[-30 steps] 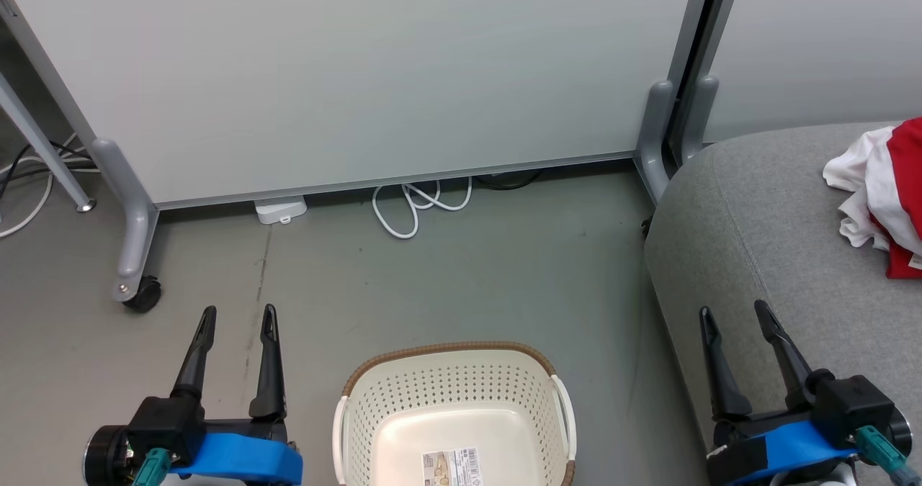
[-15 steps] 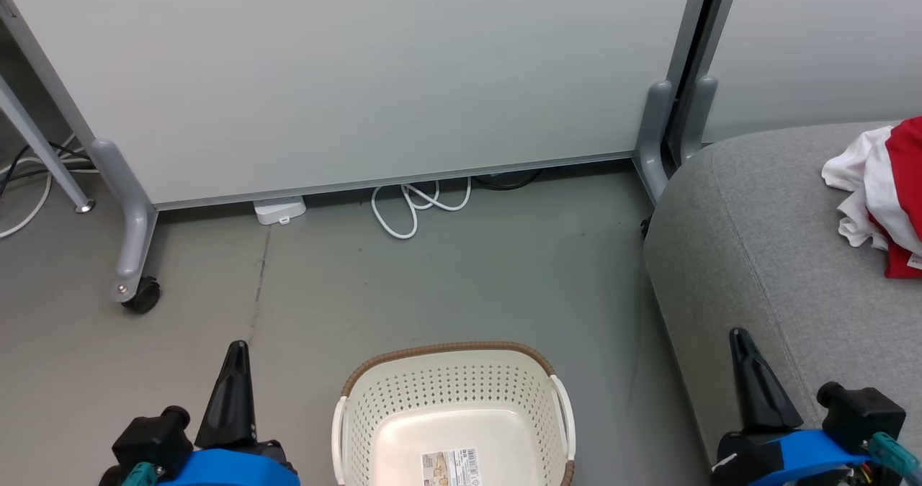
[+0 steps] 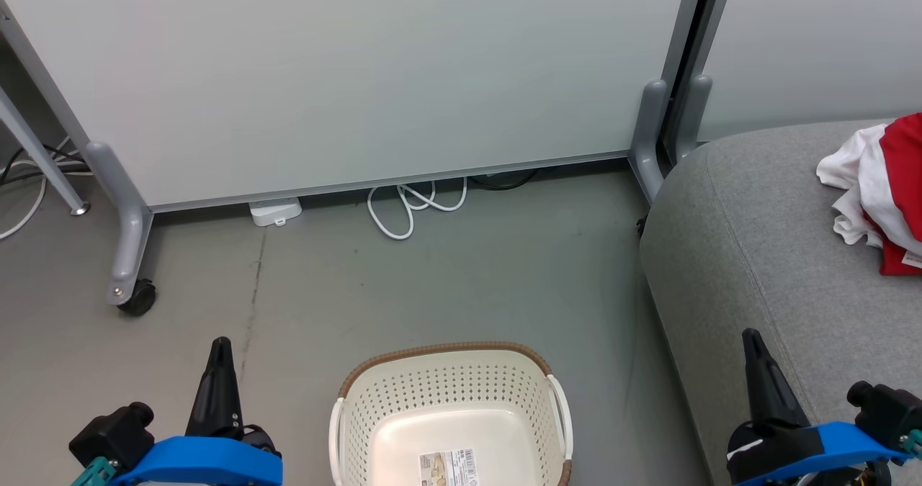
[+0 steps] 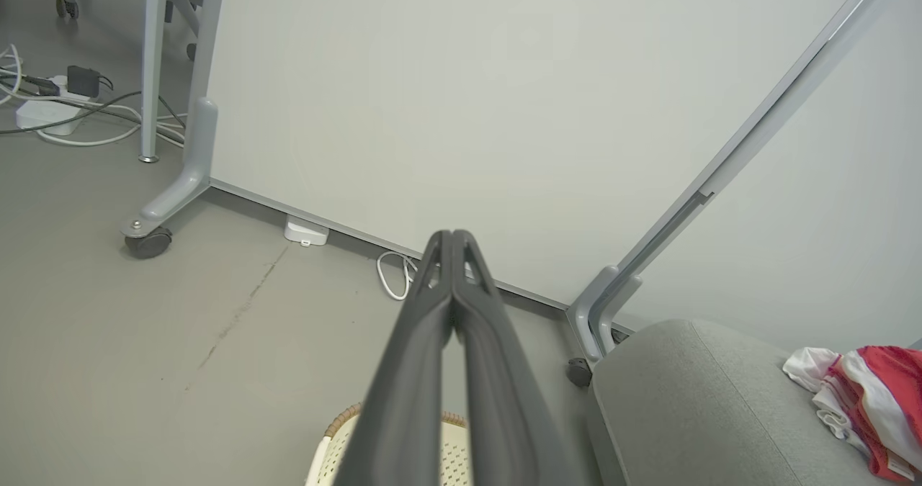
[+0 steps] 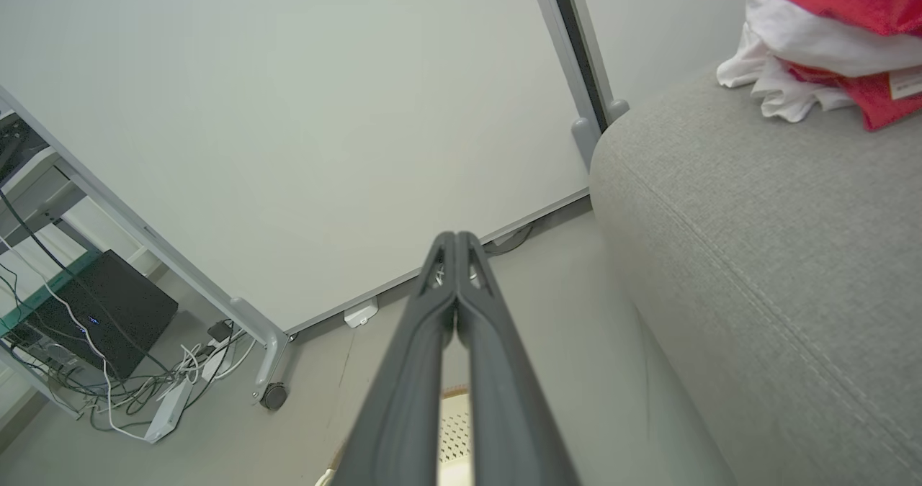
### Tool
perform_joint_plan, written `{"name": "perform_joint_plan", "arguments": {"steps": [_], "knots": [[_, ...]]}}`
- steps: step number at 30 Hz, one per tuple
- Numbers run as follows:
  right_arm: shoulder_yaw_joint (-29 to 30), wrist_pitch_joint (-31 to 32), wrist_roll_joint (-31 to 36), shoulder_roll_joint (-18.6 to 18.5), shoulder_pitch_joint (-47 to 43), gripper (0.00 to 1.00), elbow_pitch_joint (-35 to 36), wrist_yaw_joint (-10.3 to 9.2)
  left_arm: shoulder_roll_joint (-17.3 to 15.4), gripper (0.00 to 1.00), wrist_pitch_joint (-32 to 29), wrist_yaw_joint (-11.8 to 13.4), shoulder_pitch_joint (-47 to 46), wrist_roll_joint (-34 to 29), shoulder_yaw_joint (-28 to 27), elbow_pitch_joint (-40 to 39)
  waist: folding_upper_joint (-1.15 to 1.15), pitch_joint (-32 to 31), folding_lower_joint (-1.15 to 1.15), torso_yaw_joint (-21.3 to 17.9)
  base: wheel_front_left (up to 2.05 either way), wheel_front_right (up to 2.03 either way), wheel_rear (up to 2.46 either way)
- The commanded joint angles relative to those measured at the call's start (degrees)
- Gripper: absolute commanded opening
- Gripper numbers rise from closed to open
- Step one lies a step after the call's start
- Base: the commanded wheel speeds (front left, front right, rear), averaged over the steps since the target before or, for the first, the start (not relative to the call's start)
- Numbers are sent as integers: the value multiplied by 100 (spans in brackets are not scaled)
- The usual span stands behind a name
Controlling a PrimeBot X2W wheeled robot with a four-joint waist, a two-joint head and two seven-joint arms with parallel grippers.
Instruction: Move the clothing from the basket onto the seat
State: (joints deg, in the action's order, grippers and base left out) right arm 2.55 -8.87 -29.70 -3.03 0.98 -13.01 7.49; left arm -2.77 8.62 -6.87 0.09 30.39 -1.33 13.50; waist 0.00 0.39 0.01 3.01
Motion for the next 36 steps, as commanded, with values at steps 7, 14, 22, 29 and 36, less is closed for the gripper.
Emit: {"name": "perform_joint_plan", "arguments": {"steps": [7,14,22,29,36], "knots": [[69,189,-819,0,215,0,51,0,-12,0,-183,-27,-236,793,-98,-58,0,-1,0,-22,0,0,0],[105,336,-1410,1,254,0,36,0,-12,0,-328,-33,-282,1382,-143,-47,0,-3,0,-43,0,0,0],[143,492,-2034,2,295,0,20,0,-13,0,-483,-39,-338,2002,-195,-37,0,-5,0,-67,0,0,0],[176,623,-2544,4,328,0,9,0,-13,0,-609,-44,-376,2500,-239,-27,0,-6,0,-87,0,0,0],[207,739,-3012,6,363,0,-5,1,-14,0,-723,-50,-417,2969,-277,-18,0,-8,0,-108,0,0,0]]}}
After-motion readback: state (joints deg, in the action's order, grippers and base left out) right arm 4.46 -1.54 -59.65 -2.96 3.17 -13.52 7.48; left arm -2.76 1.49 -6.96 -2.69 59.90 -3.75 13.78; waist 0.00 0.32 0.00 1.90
